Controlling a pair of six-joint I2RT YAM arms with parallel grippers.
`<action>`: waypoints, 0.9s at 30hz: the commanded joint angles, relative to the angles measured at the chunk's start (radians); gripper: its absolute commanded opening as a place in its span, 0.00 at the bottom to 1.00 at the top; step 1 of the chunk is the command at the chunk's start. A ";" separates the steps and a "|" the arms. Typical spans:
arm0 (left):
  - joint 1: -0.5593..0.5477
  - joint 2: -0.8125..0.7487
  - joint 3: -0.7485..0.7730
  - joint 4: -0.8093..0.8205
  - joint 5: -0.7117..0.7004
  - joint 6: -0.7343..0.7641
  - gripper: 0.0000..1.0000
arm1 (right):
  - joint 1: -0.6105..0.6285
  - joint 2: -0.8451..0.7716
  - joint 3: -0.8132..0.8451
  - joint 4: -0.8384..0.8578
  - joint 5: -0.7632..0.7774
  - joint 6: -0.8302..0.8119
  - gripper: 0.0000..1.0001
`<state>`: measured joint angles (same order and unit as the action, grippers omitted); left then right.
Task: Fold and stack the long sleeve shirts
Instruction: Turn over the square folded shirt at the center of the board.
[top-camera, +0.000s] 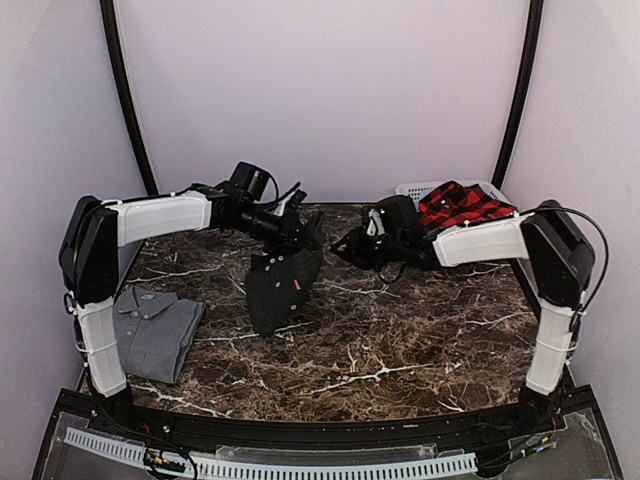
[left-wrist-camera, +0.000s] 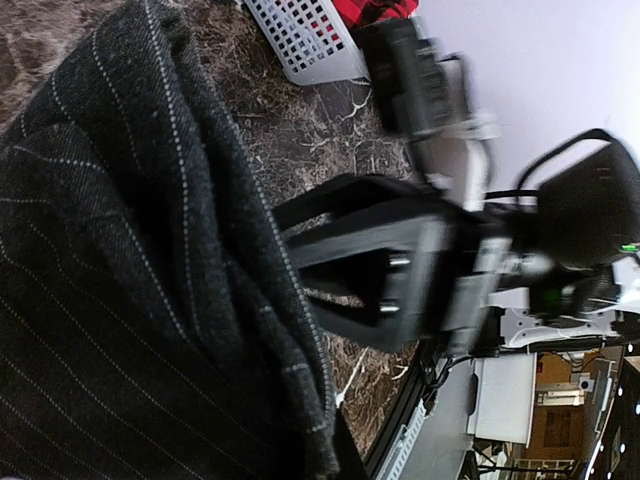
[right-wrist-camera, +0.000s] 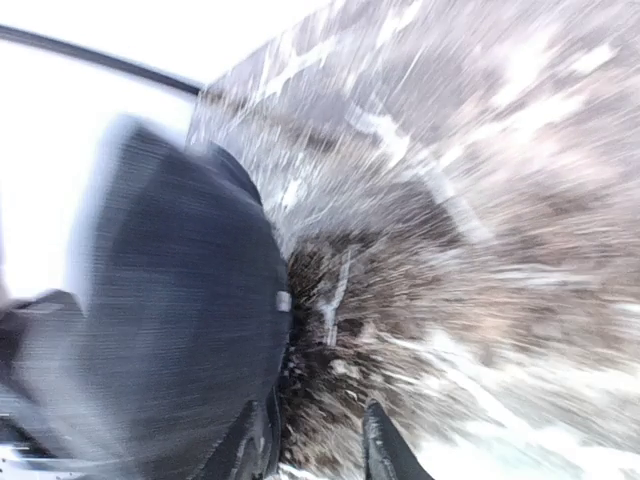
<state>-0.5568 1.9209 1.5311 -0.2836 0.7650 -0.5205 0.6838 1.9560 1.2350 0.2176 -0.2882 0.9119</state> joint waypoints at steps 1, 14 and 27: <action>-0.132 0.176 0.195 -0.009 -0.111 -0.039 0.05 | -0.078 -0.259 -0.129 -0.225 0.179 -0.124 0.36; -0.201 0.225 0.388 -0.169 -0.362 -0.092 0.58 | -0.101 -0.418 -0.258 -0.410 0.199 -0.269 0.55; 0.052 -0.238 -0.372 -0.004 -0.402 -0.116 0.57 | -0.028 -0.172 -0.147 -0.425 0.168 -0.324 0.55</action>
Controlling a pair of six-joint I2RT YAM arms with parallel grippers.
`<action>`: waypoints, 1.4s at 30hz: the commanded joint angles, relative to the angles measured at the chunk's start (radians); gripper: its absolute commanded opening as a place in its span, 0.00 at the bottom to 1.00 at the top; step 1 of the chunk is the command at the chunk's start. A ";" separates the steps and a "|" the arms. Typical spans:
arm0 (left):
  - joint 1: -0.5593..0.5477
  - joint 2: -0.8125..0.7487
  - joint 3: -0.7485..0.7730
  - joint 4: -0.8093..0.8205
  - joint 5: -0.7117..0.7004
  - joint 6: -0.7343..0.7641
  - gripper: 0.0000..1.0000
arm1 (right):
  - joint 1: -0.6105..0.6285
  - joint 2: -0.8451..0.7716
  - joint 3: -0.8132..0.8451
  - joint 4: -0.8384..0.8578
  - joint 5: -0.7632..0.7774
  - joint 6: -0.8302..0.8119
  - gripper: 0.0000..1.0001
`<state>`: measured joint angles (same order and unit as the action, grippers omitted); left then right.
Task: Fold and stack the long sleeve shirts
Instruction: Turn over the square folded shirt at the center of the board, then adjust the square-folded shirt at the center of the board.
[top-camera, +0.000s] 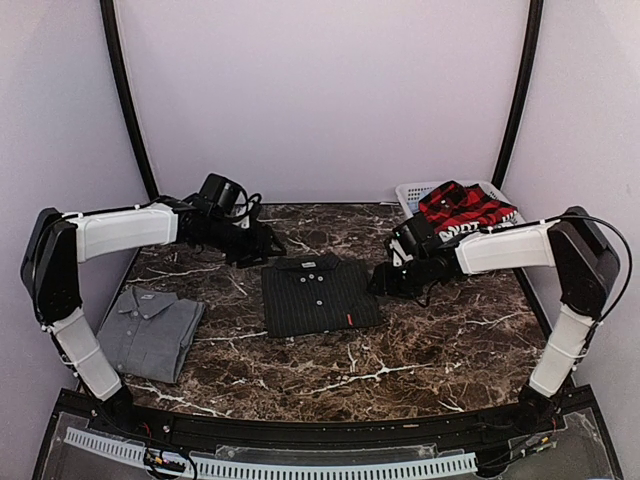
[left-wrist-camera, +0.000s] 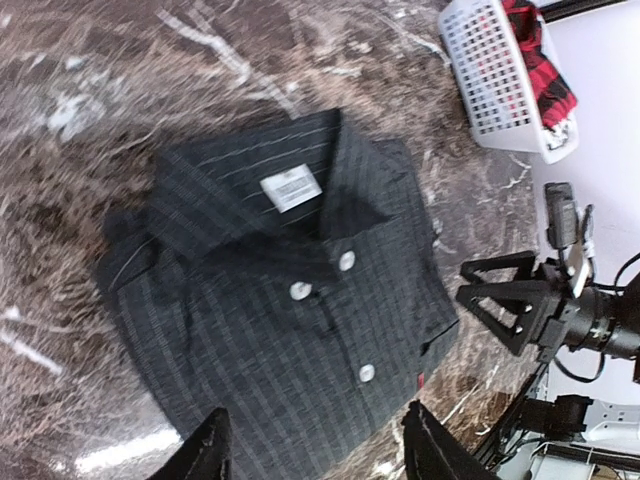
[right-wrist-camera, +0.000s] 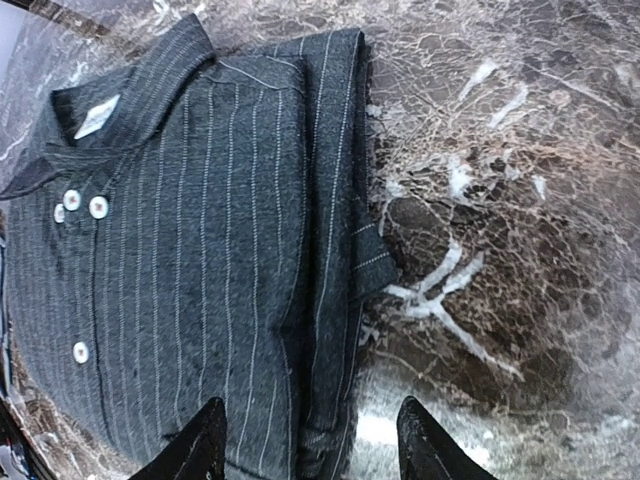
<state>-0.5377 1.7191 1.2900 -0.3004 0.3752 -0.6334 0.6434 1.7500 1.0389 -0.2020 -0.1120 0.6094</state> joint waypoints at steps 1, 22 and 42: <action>0.043 -0.042 -0.148 0.014 -0.003 -0.004 0.57 | 0.016 0.042 0.049 -0.007 -0.009 -0.021 0.55; -0.089 -0.253 -0.575 0.274 0.111 -0.025 0.53 | 0.097 -0.043 -0.128 0.020 0.000 0.029 0.51; -0.196 -0.137 -0.597 0.369 -0.116 0.000 0.36 | 0.162 -0.083 -0.207 0.120 0.002 -0.010 0.50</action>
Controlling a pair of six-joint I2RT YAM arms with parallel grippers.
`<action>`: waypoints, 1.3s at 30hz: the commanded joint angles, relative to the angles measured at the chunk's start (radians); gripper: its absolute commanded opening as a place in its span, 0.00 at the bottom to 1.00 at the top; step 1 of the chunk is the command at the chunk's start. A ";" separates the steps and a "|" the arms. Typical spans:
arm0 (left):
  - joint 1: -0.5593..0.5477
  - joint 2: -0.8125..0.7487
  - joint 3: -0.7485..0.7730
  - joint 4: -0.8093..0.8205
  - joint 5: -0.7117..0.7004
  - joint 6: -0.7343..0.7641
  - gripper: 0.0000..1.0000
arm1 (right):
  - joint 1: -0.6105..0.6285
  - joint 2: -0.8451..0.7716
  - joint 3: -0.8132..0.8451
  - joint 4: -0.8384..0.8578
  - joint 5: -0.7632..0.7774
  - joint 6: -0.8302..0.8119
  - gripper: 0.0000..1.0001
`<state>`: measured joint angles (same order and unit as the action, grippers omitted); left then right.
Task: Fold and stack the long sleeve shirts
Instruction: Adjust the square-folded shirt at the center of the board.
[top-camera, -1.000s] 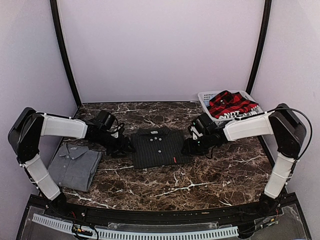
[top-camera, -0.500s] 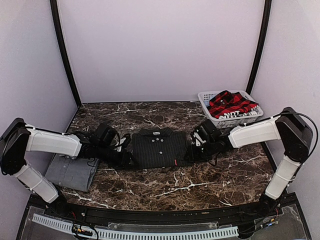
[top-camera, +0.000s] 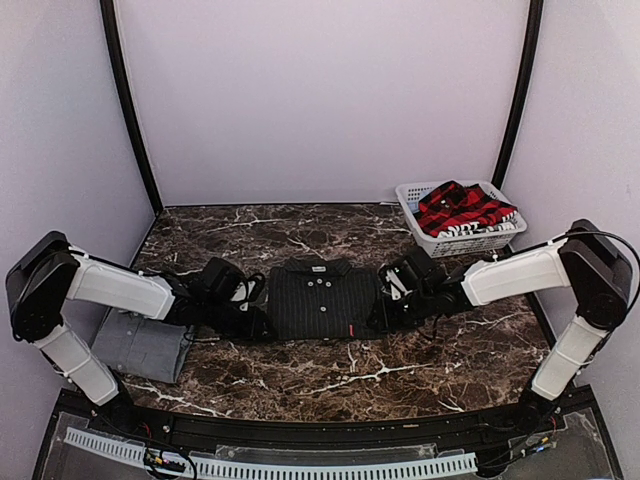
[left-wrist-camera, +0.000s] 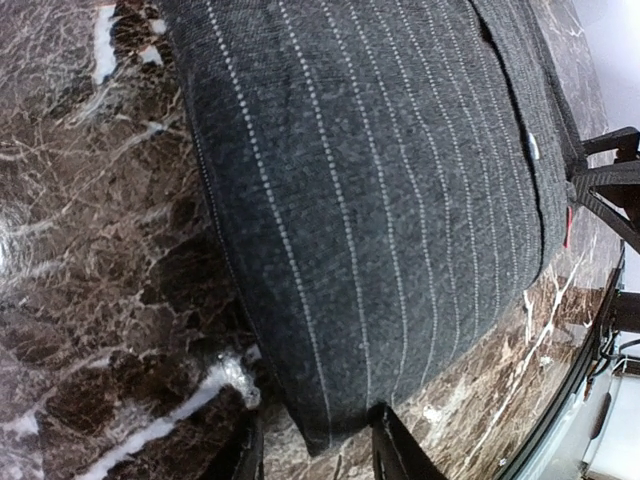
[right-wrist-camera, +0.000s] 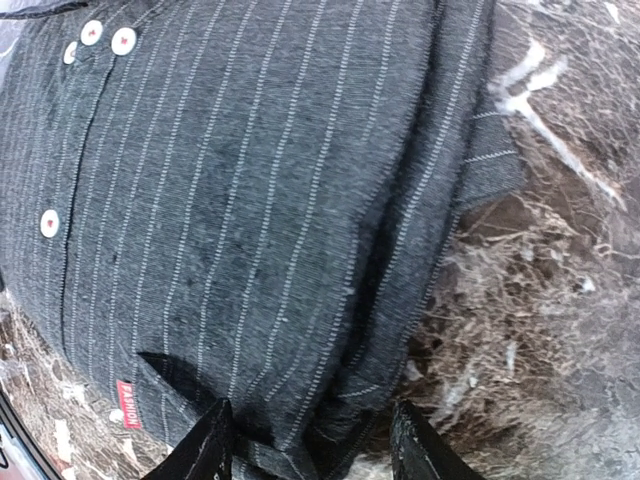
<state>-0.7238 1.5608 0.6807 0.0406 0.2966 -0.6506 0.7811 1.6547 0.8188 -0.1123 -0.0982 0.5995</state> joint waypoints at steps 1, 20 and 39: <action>-0.011 0.031 0.018 0.031 -0.044 0.017 0.35 | 0.030 0.019 0.015 0.028 -0.012 0.005 0.50; -0.016 0.022 0.472 -0.608 -0.091 0.192 0.00 | 0.031 -0.031 0.184 -0.223 0.051 0.022 0.00; 0.103 -0.064 0.349 -0.424 0.043 0.068 0.44 | 0.002 -0.178 0.035 -0.161 0.033 0.089 0.49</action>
<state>-0.6933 1.5108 1.0023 -0.5335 0.3061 -0.5629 0.8341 1.4857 0.7979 -0.2783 -0.1131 0.6907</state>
